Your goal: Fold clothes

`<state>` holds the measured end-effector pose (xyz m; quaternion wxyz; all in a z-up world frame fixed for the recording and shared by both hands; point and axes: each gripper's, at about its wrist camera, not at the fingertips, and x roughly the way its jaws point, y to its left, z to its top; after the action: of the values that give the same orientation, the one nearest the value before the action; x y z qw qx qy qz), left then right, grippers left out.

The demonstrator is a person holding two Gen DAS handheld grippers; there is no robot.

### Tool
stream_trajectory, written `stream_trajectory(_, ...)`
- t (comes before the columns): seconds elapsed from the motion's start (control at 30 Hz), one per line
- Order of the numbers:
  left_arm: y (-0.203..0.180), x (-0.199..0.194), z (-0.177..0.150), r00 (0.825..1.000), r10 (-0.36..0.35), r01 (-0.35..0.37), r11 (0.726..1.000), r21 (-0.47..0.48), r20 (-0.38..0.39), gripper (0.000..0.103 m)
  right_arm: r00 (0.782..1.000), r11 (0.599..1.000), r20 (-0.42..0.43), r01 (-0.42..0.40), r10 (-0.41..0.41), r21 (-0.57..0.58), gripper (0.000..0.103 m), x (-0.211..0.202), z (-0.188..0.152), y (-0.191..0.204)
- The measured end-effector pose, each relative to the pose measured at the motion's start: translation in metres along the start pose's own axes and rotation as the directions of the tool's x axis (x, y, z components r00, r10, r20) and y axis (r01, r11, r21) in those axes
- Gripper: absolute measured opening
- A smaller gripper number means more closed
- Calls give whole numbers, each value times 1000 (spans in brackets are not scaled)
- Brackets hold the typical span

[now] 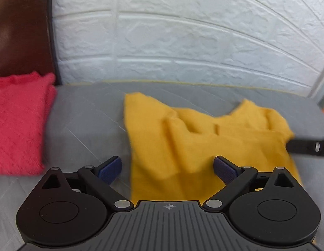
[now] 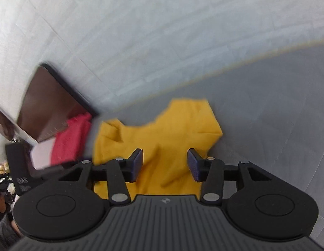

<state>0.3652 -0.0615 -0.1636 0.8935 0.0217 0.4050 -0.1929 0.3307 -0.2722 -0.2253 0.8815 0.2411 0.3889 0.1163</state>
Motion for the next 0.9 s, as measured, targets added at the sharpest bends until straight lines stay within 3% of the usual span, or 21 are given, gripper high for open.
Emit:
stream_trajectory(0.03,0,3,2,999,31,-31,1000,0,7,103,1000,999,1,30,-30,-16,45,8,0,-1)
stream_trajectory(0.1,-2,7,6,996,90,-90,996,9,19,103,993,995,95,74,-68,-64,45,15,9,4)
stream_trajectory(0.17,-2,5,7,995,96,-97,995,14,18,101,978,989,173,129,-114,-77,49,19,19,6)
stream_trajectory(0.27,7,-24,-1,999,45,-44,999,-23,20,98,986,997,162,50,-39,-66,50,3,16,5)
stream_trajectory(0.43,0,-91,-52,999,35,-35,998,56,10,98,984,950,150,132,-92,-283,58,-36,-32,43)
stream_trajectory(0.6,-22,-130,-109,998,64,-61,987,150,-17,99,983,930,91,178,-157,-323,59,-50,-70,67)
stream_trajectory(0.67,-25,-151,-121,997,75,-72,987,144,-14,99,984,933,71,177,-163,-313,63,-60,-82,74)
stream_trajectory(0.8,-36,-202,-127,990,137,-140,983,120,33,100,960,902,159,270,-229,-336,90,-107,-106,94)
stream_trajectory(0.9,-49,-242,-127,975,195,-206,973,104,103,102,938,887,240,322,-251,-330,94,-146,-126,105)
